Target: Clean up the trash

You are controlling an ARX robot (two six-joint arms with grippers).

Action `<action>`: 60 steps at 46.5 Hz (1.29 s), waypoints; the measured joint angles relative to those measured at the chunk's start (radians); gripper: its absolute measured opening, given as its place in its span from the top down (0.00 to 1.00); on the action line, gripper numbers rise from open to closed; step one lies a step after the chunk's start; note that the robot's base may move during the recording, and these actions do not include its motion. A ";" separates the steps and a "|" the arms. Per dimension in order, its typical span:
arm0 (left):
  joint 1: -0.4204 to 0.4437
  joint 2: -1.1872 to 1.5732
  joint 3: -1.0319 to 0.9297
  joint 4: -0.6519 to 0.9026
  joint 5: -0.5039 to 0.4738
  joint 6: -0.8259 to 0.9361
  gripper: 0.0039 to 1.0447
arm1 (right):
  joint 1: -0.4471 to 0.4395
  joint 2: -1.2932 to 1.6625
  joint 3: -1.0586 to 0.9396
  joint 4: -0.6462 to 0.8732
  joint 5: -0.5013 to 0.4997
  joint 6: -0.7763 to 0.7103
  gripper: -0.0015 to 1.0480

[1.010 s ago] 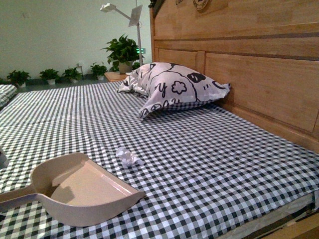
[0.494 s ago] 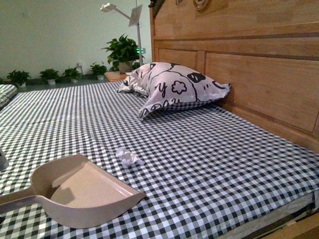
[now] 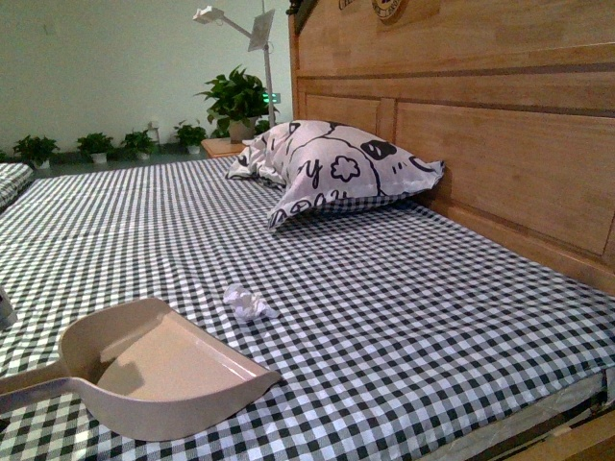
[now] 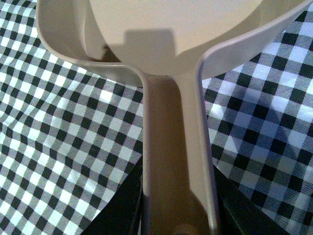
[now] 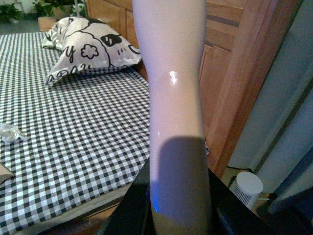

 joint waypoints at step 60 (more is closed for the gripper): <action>-0.002 0.000 0.000 0.000 -0.002 0.000 0.74 | -0.146 1.489 0.599 0.333 -0.449 -0.038 0.81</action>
